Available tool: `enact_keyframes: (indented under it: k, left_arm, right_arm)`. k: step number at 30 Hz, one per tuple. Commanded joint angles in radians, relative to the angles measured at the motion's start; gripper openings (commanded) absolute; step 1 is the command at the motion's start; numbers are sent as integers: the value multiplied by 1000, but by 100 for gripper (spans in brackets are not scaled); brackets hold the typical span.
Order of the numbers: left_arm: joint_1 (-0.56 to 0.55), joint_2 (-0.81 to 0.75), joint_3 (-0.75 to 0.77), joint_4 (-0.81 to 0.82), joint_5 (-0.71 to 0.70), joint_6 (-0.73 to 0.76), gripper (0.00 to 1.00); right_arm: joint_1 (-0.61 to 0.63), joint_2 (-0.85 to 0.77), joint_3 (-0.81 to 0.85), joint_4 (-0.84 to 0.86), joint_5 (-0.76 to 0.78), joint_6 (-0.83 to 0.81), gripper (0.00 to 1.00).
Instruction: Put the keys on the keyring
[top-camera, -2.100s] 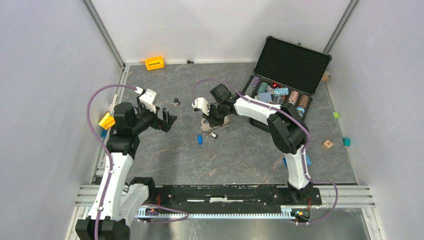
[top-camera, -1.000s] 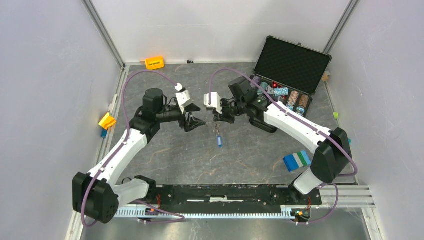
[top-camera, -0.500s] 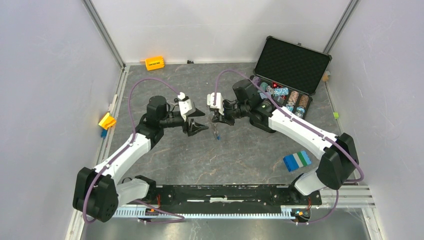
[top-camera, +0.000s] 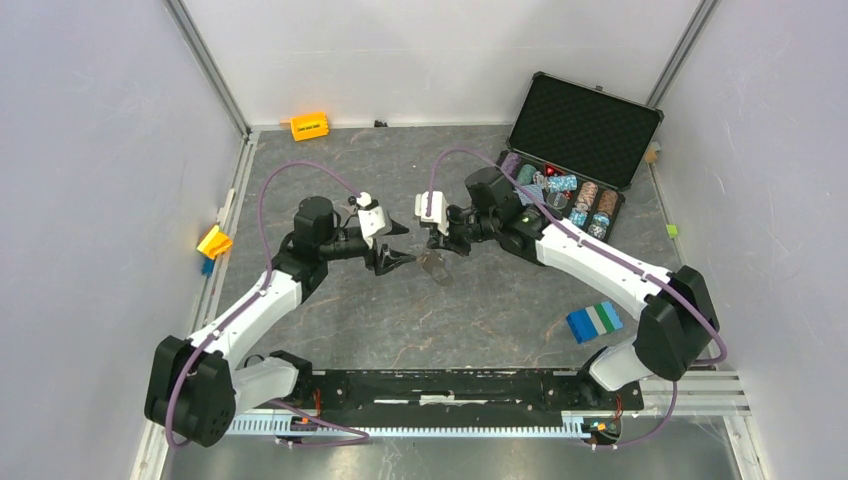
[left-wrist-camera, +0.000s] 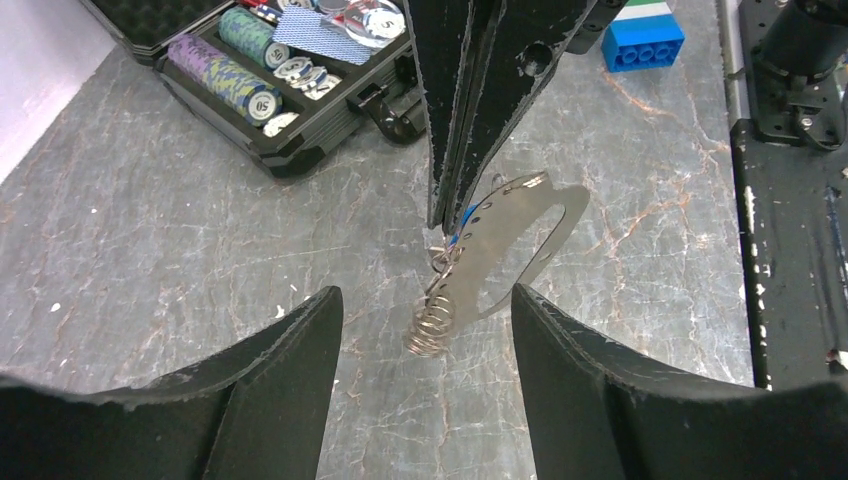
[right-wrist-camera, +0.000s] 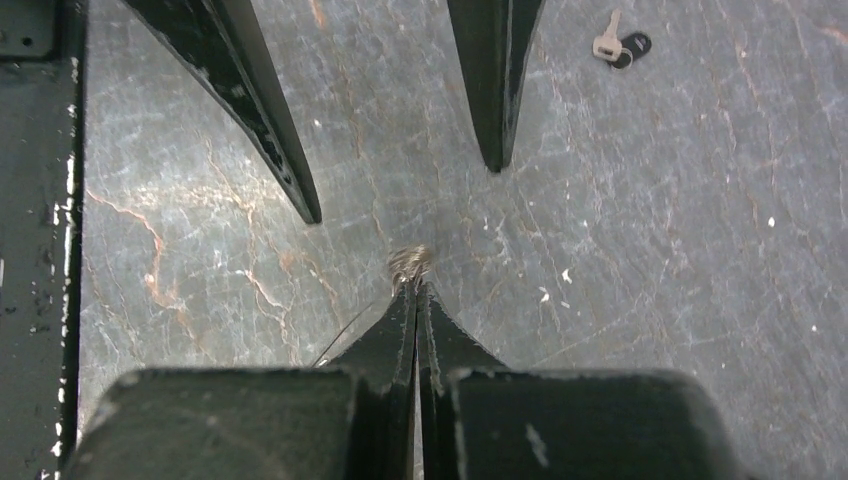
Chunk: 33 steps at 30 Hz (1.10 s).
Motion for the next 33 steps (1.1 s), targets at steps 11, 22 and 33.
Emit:
enact_keyframes:
  k: [11, 22, 33]
  left_arm:
    - [-5, -79, -36, -81, -53, 166, 74]
    - [-4, -89, -47, -102, -64, 184, 76]
    - [-5, -123, -57, -126, -92, 208, 80]
  right_arm:
    - [-74, -92, -266, 29, 129, -36, 0]
    - [-193, -94, -441, 4, 113, -72, 8]
    - [-194, -89, -377, -45, 136, -81, 39]
